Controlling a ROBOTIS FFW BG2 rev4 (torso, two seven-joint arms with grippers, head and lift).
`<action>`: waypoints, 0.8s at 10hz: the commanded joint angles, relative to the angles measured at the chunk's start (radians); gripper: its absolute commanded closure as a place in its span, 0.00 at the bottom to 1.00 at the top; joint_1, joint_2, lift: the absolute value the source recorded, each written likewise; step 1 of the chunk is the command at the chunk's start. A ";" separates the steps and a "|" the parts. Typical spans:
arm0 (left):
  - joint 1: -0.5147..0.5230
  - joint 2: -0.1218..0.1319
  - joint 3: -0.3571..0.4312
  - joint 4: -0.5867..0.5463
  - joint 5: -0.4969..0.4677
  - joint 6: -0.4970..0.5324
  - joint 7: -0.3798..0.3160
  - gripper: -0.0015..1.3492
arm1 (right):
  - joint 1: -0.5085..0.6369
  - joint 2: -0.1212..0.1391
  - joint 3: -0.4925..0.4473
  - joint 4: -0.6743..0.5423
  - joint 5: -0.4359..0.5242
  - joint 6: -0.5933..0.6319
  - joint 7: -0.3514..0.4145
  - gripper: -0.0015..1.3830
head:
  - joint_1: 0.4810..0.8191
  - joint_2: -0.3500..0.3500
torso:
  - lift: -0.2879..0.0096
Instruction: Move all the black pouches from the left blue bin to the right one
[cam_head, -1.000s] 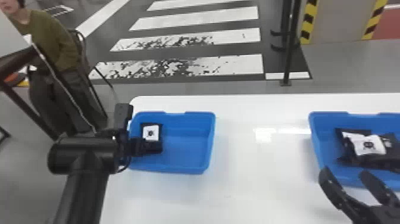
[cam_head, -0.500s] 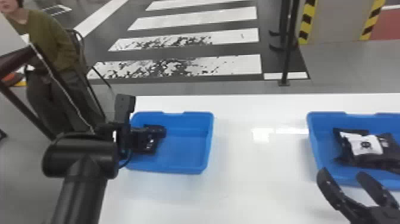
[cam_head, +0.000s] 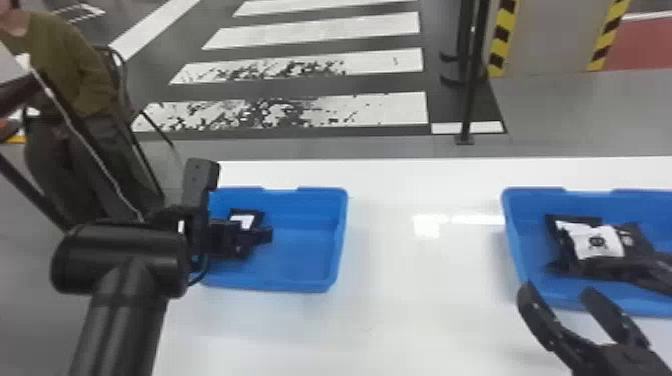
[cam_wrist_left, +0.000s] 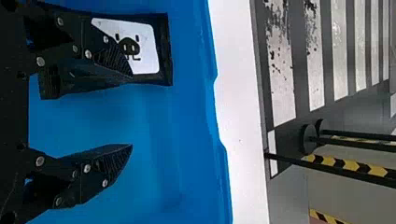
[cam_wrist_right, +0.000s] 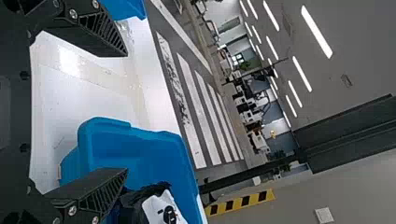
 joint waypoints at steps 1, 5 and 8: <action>-0.019 0.006 -0.002 0.000 -0.025 0.029 0.000 0.12 | 0.000 0.000 0.000 0.000 -0.006 0.006 0.000 0.11 | 0.63 0.80 | 0.50; -0.051 -0.005 0.008 0.078 -0.071 0.034 0.003 0.14 | -0.005 0.000 0.002 0.017 -0.024 0.019 0.006 0.11 | 0.63 0.84 | 0.50; -0.078 -0.011 0.010 0.140 -0.087 0.051 0.012 0.15 | -0.010 0.000 0.002 0.027 -0.030 0.031 0.011 0.11 | 0.63 0.86 | 0.50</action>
